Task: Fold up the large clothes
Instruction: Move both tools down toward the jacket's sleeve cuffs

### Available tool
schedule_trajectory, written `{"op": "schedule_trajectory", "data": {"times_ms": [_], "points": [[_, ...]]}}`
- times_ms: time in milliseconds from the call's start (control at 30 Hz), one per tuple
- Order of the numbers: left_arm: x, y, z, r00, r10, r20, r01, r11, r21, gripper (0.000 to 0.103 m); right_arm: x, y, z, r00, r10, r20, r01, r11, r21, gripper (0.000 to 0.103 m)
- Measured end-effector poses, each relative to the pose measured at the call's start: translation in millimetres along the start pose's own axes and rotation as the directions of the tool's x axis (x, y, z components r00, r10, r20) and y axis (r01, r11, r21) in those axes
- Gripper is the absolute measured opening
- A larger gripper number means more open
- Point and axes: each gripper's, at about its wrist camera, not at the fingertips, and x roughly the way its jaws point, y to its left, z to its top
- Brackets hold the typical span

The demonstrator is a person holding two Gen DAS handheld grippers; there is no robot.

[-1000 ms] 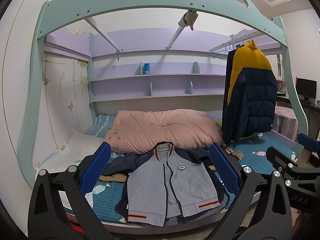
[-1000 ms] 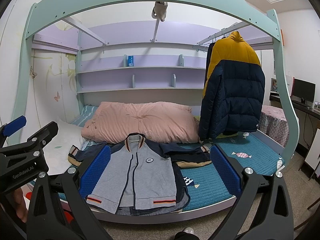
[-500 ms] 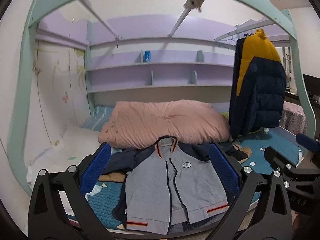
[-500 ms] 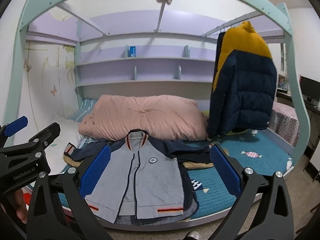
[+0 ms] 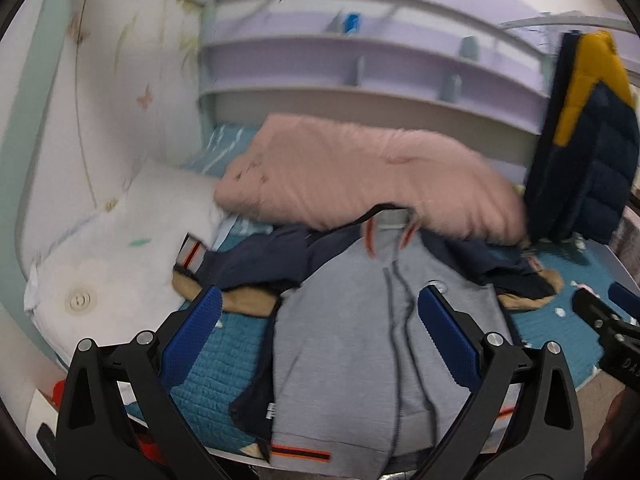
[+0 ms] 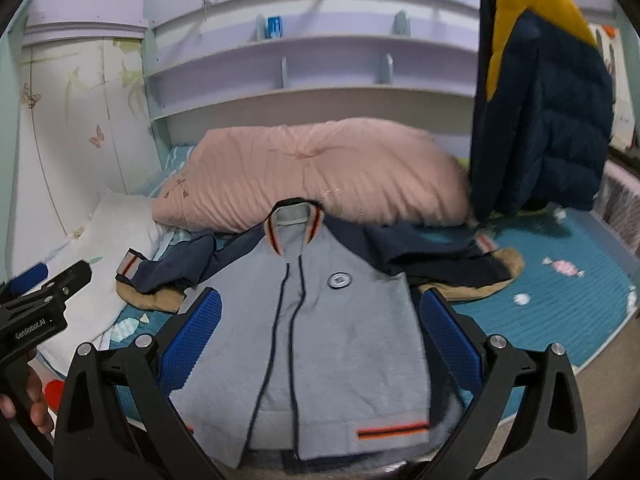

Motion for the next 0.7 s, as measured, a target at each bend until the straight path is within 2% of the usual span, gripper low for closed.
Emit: {"op": "schedule_trajectory", "data": {"times_ms": [200, 333, 400, 467, 500, 567, 600, 633, 700], "points": [[72, 68, 2, 0.997, 0.033, -0.071, -0.040, 0.994, -0.105, 0.098, 81, 12, 0, 0.994, 0.045, -0.103, -0.045, 0.999, 0.001, 0.096], [124, 120, 4, 0.988, 0.065, -0.142, -0.089, 0.982, -0.166, 0.098, 127, 24, -6, 0.986, 0.071, -0.151, -0.074, 0.997, -0.018, 0.096], [153, 149, 5, 0.982, 0.074, -0.176, -0.110, 0.973, -0.204, 0.098, 155, 32, -11, 0.981, 0.088, -0.175, -0.095, 0.995, -0.031, 0.091], [183, 178, 5, 0.974, 0.070, -0.214, -0.126, 0.958, -0.258, 0.098, 179, 40, -14, 0.973, 0.106, -0.204, -0.116, 0.993, -0.035, 0.075], [191, 189, 6, 0.974, 0.069, -0.215, -0.130, 0.949, -0.286, 0.098, 195, 45, -17, 0.965, 0.123, -0.232, -0.135, 0.990, -0.035, 0.071], [212, 208, 9, 0.977, 0.055, -0.208, -0.120, 0.942, -0.314, 0.098, 219, 52, -22, 0.951, 0.152, -0.269, -0.165, 0.986, -0.028, 0.052], [224, 216, 10, 0.972, 0.071, -0.223, -0.141, 0.938, -0.316, 0.098, 232, 57, -25, 0.942, 0.167, -0.290, -0.182, 0.983, -0.024, 0.045], [238, 225, 11, 0.964, 0.101, -0.244, -0.177, 0.934, -0.312, 0.098, 242, 61, -26, 0.935, 0.182, -0.304, -0.196, 0.980, -0.018, 0.033], [256, 232, 13, 0.961, 0.105, -0.257, -0.182, 0.938, -0.295, 0.098, 263, 68, -31, 0.914, 0.217, -0.344, -0.230, 0.973, 0.003, 0.032]]}}
